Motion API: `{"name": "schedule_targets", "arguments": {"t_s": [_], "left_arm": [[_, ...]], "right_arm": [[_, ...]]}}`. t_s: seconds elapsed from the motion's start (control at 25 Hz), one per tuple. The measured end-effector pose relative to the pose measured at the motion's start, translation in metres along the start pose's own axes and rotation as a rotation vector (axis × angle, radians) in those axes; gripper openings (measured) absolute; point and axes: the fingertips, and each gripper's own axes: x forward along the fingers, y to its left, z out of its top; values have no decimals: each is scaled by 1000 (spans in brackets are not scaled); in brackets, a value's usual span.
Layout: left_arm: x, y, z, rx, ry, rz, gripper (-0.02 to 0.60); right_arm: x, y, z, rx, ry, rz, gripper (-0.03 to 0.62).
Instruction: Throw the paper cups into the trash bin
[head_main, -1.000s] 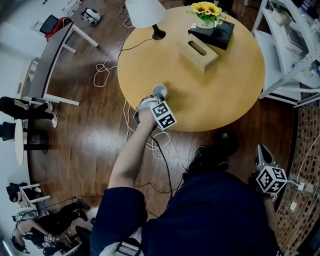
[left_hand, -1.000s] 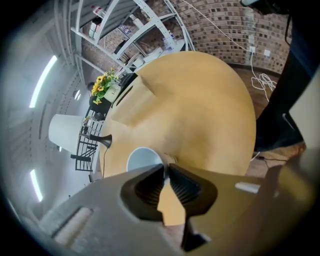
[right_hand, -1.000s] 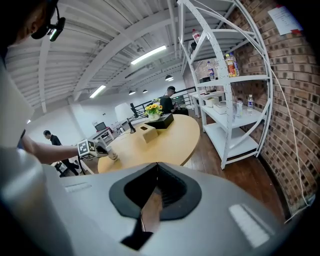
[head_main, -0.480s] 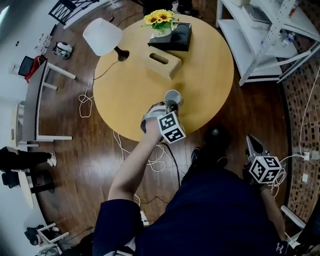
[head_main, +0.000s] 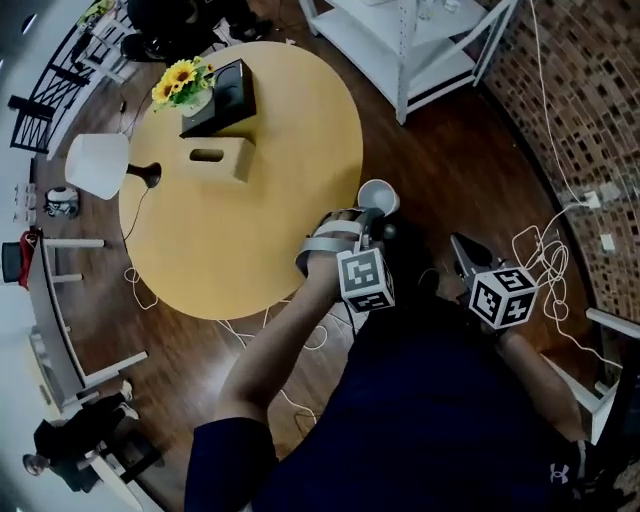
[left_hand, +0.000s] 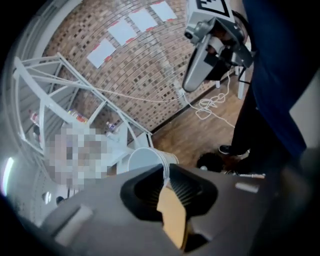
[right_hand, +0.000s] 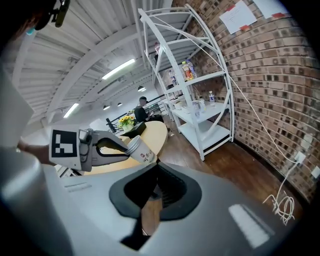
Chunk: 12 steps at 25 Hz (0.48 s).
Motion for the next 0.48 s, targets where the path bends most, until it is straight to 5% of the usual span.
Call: {"name": "schedule_targets", "arguments": {"t_s": [0.2,0.48], "left_arm": [[38,-56,37,102,-56,-55,40],[129,-144,7,312,-24,-172,41]], "right_arm": [[-10,-17,-36,52,56,-14,11],[21,-56,-107,92,148,-5,11]]}}
